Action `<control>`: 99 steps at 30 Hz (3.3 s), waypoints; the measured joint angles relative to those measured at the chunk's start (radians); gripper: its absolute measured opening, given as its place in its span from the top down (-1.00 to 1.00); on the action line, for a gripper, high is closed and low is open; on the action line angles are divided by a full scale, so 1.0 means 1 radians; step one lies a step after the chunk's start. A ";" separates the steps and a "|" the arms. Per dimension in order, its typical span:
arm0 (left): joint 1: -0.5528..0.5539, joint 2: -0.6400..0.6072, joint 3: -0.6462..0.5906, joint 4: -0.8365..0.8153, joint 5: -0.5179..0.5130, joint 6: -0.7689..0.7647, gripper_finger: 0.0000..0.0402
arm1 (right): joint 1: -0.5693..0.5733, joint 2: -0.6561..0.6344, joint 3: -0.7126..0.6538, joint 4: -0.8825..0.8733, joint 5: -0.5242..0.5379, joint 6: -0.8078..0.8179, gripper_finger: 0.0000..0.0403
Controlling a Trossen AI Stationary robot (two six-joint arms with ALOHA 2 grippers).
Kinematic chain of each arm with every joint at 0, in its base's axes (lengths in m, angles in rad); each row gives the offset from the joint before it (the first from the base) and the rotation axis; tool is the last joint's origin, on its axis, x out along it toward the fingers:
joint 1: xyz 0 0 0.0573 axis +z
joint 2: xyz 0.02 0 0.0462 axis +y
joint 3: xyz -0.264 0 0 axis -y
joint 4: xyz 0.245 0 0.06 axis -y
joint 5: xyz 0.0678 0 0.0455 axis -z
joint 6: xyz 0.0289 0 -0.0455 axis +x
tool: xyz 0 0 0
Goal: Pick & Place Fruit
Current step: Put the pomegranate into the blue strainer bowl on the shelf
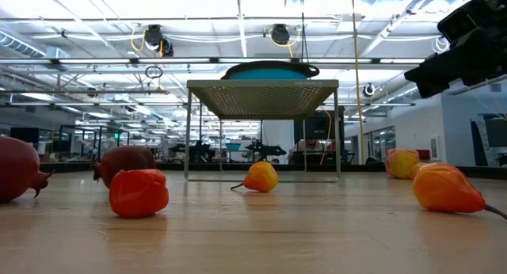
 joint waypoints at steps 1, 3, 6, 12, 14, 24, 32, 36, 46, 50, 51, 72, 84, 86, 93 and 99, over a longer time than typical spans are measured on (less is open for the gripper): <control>-0.015 0.000 0.000 -0.007 -0.008 -0.025 -0.20 | 0.000 0.000 0.000 0.000 0.000 0.000 0.31; -0.045 0.000 0.000 -0.025 -0.029 -0.075 -0.20 | 0.000 0.000 0.000 0.000 0.000 0.000 0.31; -0.089 0.000 0.000 -0.048 -0.060 -0.152 -0.20 | 0.000 0.000 0.000 0.000 0.000 0.000 0.31; -0.173 0.000 0.000 -0.093 -0.106 -0.321 -0.20 | 0.000 0.000 0.000 0.000 0.000 0.000 0.31; -0.201 0.000 0.000 -0.119 -0.126 -0.379 -0.20 | 0.000 0.000 0.000 0.000 0.000 0.000 0.31; -0.334 0.000 0.000 -0.255 -0.187 -0.682 -0.20 | 0.000 0.000 0.000 0.000 0.000 0.000 0.31; -0.419 0.001 0.000 -0.343 -0.215 -0.877 -0.20 | 0.000 0.000 0.000 0.000 0.000 0.000 0.31; -0.450 0.001 -0.001 -0.372 -0.216 -0.959 -0.20 | 0.000 0.000 0.000 0.000 0.000 0.000 0.31; -0.484 0.001 -0.001 -0.432 -0.216 -1.074 -0.20 | 0.000 0.000 0.000 0.000 0.000 0.000 0.31; -0.483 0.002 -0.011 -0.429 -0.217 -1.076 -0.20 | 0.000 0.000 0.000 0.000 0.000 0.000 0.31; -0.483 0.002 -0.021 -0.429 -0.217 -1.081 -0.20 | 0.000 0.000 0.000 0.000 0.000 0.000 0.31; -0.465 0.003 -0.397 -0.093 -0.157 -1.118 -0.20 | 0.000 0.000 0.000 0.000 0.000 0.000 0.31; -0.426 0.003 -0.548 0.059 -0.114 -1.044 -0.20 | 0.000 0.000 0.000 0.000 0.000 0.000 0.31; -0.420 0.002 -0.568 0.079 -0.108 -1.038 -0.20 | 0.000 0.000 0.000 0.000 0.000 0.000 0.31; -0.415 0.002 -0.599 0.088 -0.125 -0.945 -0.20 | 0.000 0.000 0.000 0.000 0.000 0.000 0.31; -0.415 0.002 -0.599 0.096 -0.162 -0.768 -0.20 | 0.000 0.000 0.000 0.000 0.002 0.000 0.31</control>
